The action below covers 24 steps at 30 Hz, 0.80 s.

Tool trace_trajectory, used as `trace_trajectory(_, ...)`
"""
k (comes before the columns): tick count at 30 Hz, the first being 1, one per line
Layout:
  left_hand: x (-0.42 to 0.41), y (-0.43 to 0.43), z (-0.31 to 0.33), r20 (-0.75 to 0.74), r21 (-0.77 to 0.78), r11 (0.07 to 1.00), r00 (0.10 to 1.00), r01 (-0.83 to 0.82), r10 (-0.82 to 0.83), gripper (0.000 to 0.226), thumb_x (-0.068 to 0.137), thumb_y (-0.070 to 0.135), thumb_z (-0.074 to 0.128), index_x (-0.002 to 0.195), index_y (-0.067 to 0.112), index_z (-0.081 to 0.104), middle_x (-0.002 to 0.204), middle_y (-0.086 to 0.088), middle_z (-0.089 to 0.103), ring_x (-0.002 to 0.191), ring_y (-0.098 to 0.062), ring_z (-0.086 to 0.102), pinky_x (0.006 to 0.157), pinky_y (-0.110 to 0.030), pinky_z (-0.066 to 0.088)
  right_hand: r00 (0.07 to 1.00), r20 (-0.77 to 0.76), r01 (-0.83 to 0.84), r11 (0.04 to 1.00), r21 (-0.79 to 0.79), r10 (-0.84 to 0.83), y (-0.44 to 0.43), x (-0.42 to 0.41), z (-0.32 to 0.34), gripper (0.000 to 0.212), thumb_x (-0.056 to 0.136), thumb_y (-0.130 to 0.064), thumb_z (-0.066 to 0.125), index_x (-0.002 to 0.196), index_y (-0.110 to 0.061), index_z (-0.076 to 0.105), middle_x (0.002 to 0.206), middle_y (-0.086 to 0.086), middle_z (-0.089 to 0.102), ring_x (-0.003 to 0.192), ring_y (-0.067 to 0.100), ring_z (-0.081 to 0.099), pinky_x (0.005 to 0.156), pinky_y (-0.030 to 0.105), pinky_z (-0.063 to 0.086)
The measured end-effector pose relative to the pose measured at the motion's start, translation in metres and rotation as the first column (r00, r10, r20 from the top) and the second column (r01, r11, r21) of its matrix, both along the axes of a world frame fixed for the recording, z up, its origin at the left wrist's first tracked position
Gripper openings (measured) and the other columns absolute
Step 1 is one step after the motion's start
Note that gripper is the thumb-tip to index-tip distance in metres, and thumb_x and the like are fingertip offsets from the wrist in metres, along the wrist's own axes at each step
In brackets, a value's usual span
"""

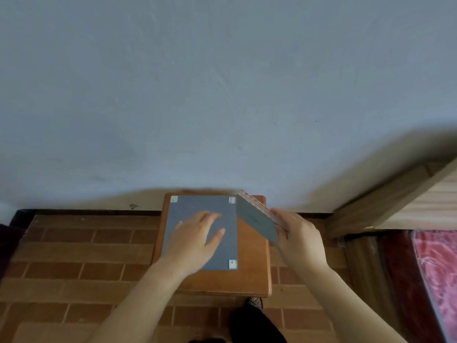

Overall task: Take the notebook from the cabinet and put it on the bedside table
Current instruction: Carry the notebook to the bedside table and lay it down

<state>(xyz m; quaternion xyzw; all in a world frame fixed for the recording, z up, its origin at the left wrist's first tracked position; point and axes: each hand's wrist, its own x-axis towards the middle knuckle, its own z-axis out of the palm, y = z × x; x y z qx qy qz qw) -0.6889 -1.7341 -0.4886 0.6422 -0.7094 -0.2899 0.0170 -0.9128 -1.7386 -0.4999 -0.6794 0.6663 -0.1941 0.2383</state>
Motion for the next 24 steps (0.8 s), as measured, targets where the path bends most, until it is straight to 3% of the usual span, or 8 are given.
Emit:
trace_trajectory(6, -0.005, -0.05, -0.037, 0.003, 0.036, 0.998, 0.999, 0.049, -0.049, 0.045, 0.094, 0.049, 0.032, 0.135, 0.031, 0.035, 0.14, 0.012, 0.04, 0.127, -0.008, 0.04, 0.105, -0.041, 0.036, 0.999, 0.007, 0.037, 0.998, 0.042, -0.037, -0.034, -0.001, -0.049, 0.038, 0.082, -0.004, 0.052, 0.113, -0.026, 0.061, 0.094, -0.003, 0.067, 0.08, 0.016, 0.058, 0.056, 0.028, 0.044)
trace_trajectory(12, -0.002, -0.085, -0.096, -0.038, 0.064, 0.99, 0.991, 0.129, -0.127, 0.044, 0.094, 0.047, 0.033, 0.134, 0.03, 0.037, 0.139, 0.011, 0.041, 0.126, -0.01, 0.041, 0.104, -0.038, 0.036, 0.986, -0.001, 0.166, 0.985, 0.036, -0.166, -0.056, 0.004, -0.124, 0.039, 0.084, -0.005, 0.051, 0.117, -0.024, 0.059, 0.1, -0.005, 0.066, 0.082, 0.011, 0.058, 0.054, 0.019, 0.04)
trace_trajectory(16, -0.004, -0.099, -0.138, -0.054, 0.069, 0.978, 0.98, 0.196, -0.192, 0.042, 0.094, 0.046, 0.033, 0.133, 0.03, 0.038, 0.139, 0.013, 0.04, 0.126, -0.009, 0.04, 0.103, -0.036, 0.036, 0.954, 0.027, 0.297, 0.955, 0.005, -0.297, -0.065, 0.006, -0.175, 0.041, 0.082, 0.0, 0.053, 0.117, -0.019, 0.06, 0.105, -0.003, 0.067, 0.088, 0.015, 0.061, 0.062, 0.021, 0.04)
trace_trajectory(21, -0.006, -0.105, -0.18, -0.105, 0.021, 0.966, 0.961, 0.259, -0.256, 0.038, 0.095, 0.041, 0.036, 0.13, 0.029, 0.043, 0.135, 0.013, 0.043, 0.123, -0.006, 0.041, 0.096, -0.025, 0.035, 0.88, 0.126, 0.467, 0.883, -0.05, -0.459, -0.06, 0.007, -0.227, 0.04, 0.08, 0.002, 0.056, 0.114, -0.017, 0.063, 0.107, -0.001, 0.068, 0.094, 0.017, 0.063, 0.073, 0.028, 0.052)
trace_trajectory(24, -0.007, -0.103, -0.197, -0.128, -0.005, 0.961, 0.953, 0.275, -0.273, 0.037, 0.095, 0.04, 0.037, 0.129, 0.028, 0.045, 0.133, 0.013, 0.044, 0.123, -0.006, 0.041, 0.096, -0.025, 0.035, 0.849, 0.137, 0.523, 0.85, -0.071, -0.511, -0.051, 0.013, -0.243, 0.041, 0.079, 0.006, 0.055, 0.114, -0.015, 0.062, 0.109, 0.0, 0.068, 0.096, 0.017, 0.062, 0.077, 0.027, 0.049)
